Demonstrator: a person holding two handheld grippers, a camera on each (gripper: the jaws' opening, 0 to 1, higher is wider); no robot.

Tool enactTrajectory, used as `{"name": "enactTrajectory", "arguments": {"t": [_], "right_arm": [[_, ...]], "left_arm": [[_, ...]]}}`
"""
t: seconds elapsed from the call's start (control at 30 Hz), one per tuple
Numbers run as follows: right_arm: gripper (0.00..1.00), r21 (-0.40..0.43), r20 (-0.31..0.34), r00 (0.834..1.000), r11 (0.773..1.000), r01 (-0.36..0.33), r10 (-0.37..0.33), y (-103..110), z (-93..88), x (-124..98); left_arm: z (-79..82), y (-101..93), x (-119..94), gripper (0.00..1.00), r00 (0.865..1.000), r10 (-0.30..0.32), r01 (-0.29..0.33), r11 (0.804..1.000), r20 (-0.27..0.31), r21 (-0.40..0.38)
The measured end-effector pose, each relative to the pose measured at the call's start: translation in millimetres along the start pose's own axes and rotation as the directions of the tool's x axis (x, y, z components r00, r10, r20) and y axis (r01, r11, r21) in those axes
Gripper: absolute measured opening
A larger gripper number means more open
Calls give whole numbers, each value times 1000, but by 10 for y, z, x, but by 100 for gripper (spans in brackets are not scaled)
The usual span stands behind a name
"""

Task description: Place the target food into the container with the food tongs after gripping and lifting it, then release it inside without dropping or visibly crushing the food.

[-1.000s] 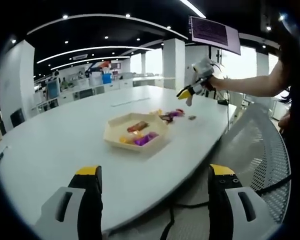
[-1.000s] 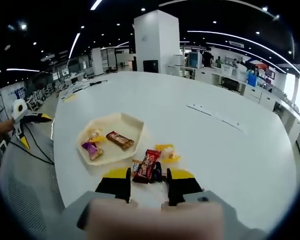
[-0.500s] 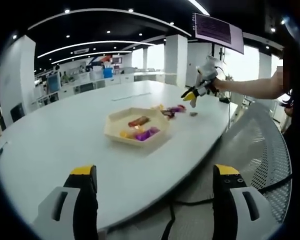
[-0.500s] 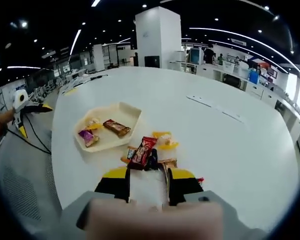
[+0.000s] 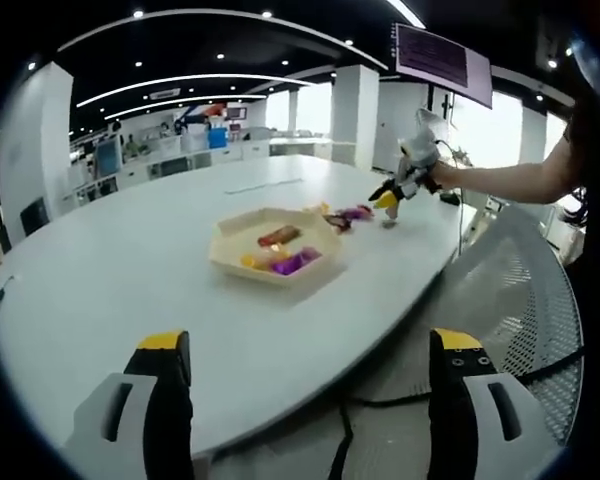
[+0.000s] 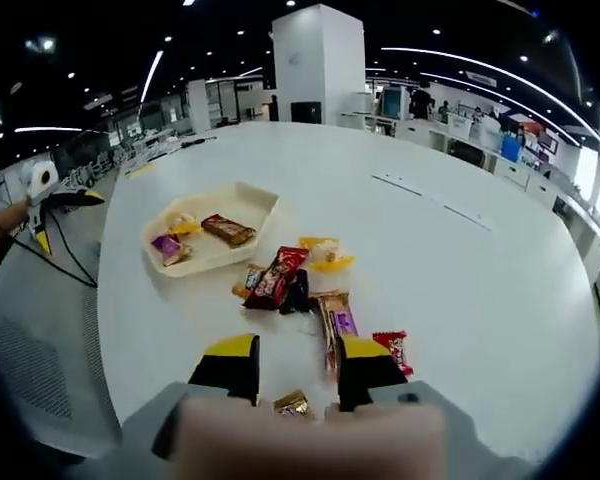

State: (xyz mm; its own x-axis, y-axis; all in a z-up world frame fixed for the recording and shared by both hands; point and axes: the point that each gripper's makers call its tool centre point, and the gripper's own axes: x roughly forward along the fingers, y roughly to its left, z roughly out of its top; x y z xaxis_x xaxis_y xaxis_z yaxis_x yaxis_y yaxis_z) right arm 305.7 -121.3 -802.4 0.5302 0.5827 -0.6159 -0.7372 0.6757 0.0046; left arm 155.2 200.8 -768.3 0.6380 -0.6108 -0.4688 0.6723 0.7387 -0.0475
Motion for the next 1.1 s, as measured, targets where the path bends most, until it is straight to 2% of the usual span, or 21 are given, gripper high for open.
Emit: {"name": "enactTrajectory", "arguments": {"t": [0.33,0.77,1.1], "right_arm": [[30,-38,-45,999,999,3,-4,17,-176,84],[24,-56,-20,999,997,45,-47,-62,-160,74],[21,29,-6,997,996,82,-82,-122,-147,59]], "left_arm": [[0,23,0,97,1000,7,-7,1000,2,-1],[14,9,-10,97,1000,9,-8,1000,14,-1],[18,-4,-16,97,1000,6,-6,1000,18,-1]]}}
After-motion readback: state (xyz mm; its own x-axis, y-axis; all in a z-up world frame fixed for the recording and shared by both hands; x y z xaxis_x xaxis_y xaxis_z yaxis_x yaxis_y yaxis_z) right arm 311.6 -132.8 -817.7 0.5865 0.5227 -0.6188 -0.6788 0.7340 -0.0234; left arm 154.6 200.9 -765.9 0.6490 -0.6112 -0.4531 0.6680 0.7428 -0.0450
